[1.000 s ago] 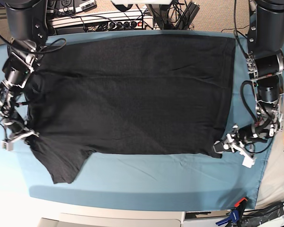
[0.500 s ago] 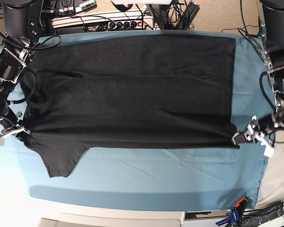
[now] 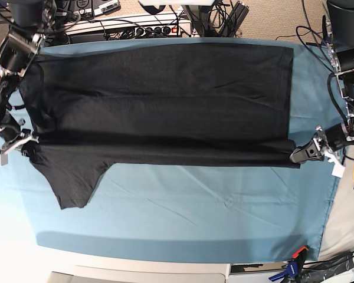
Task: Fold the T-shirt properly
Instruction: 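Fold the hem over the shirt body toward the collar with both grippers, then open the right gripper and raise it off the folded hem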
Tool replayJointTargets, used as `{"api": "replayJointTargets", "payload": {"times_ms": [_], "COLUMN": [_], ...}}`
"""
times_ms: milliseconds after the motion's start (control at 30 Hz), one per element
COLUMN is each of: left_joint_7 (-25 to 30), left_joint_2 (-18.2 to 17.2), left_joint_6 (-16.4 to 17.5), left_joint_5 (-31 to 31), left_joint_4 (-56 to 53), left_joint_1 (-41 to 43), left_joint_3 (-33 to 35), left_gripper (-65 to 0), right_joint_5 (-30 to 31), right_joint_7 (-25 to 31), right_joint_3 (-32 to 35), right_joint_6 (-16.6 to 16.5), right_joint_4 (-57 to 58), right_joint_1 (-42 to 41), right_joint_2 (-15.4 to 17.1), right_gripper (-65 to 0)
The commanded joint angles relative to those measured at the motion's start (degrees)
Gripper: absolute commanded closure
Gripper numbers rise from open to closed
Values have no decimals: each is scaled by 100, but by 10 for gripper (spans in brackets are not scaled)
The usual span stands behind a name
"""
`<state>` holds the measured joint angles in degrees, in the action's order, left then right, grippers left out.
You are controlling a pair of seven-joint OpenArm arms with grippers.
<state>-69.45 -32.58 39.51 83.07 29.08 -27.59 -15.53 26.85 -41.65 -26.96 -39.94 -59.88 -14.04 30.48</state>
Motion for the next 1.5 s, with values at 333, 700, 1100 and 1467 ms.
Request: {"api": "replayJointTargets", "payload": {"times_ms": [333,700,1100,1467], "left_joint_7": [-170,-398,-363,-382], "left_joint_2": [-570,-584,-584,-586], "left_joint_6": [49,49,49,49], "left_joint_5": [193,193,193,193], "left_joint_4": [105,203,1912,2361], "left_joint_1": [-79,66,1421,1928], "left_joint_3": [-24,-24,-52,-52], "left_gripper": [0,0,0,0], "right_joint_5": [192,780,831,831], "right_joint_7": [-101,-455,-579,-601], "right_joint_3": [-44,-70,-90,-380], "right_joint_6": [-6,-6,-6,-6], "right_joint_4": [-463,-470,-1604,-1926], "right_joint_1": [199,199,837,1558], "right_joint_2": [195,402,398,398], "right_gripper": [0,0,0,0]}}
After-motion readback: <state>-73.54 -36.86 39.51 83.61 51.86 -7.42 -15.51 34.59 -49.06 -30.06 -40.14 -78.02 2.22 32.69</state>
